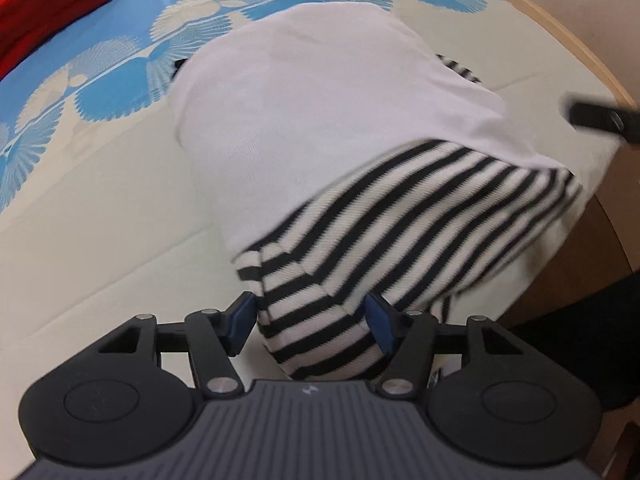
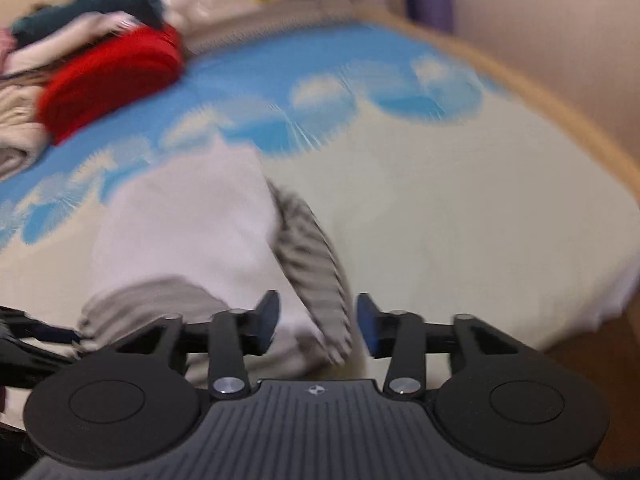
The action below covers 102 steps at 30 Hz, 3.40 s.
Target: Fold small clothes
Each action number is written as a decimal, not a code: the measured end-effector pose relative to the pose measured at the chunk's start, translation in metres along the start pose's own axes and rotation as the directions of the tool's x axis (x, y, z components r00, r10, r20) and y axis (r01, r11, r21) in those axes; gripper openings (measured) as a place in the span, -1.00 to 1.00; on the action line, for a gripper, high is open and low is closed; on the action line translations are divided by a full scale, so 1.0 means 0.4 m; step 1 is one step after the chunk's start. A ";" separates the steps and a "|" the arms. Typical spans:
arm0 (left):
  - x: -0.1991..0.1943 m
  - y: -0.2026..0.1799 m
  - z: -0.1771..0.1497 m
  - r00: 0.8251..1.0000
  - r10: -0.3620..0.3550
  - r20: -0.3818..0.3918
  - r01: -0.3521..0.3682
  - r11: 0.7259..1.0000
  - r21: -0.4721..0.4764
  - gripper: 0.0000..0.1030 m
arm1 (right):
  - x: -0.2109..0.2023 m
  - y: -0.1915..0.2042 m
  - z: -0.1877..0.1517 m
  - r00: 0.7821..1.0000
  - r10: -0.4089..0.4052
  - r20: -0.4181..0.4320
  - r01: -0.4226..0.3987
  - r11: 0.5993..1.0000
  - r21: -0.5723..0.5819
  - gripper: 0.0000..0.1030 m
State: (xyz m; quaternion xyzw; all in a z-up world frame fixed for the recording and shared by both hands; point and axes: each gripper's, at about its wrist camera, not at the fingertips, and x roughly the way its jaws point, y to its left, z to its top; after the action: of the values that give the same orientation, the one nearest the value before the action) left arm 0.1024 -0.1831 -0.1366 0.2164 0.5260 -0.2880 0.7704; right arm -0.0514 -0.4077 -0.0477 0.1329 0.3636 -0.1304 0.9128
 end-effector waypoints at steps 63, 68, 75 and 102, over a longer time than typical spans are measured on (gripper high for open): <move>-0.231 0.584 -0.016 0.985 0.114 0.128 -0.051 0.907 -0.418 0.32 | 0.387 0.371 0.174 0.941 0.284 -0.185 -0.272 0.958 0.088 0.07; -0.206 0.568 -0.075 0.987 0.119 0.109 -0.053 0.880 -0.473 0.22 | 0.462 0.426 0.178 0.908 0.324 -0.267 -0.338 0.941 -0.008 -0.46; -0.148 0.573 -0.032 0.993 0.014 0.114 0.043 0.876 -0.481 0.22 | 0.394 0.347 0.257 0.889 0.391 -0.238 -0.381 0.920 0.087 -0.96; -0.017 0.474 -0.032 0.996 -0.075 -0.048 0.067 0.985 -0.156 0.23 | 0.333 0.391 0.151 0.852 0.375 -0.367 -0.485 0.829 -0.279 -0.37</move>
State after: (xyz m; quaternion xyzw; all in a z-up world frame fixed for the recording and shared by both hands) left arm 0.2189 -0.0332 -0.1291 0.1448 0.5746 -0.2677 0.7598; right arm 0.1324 -0.3016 -0.0751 0.0601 0.4740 0.1712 0.8617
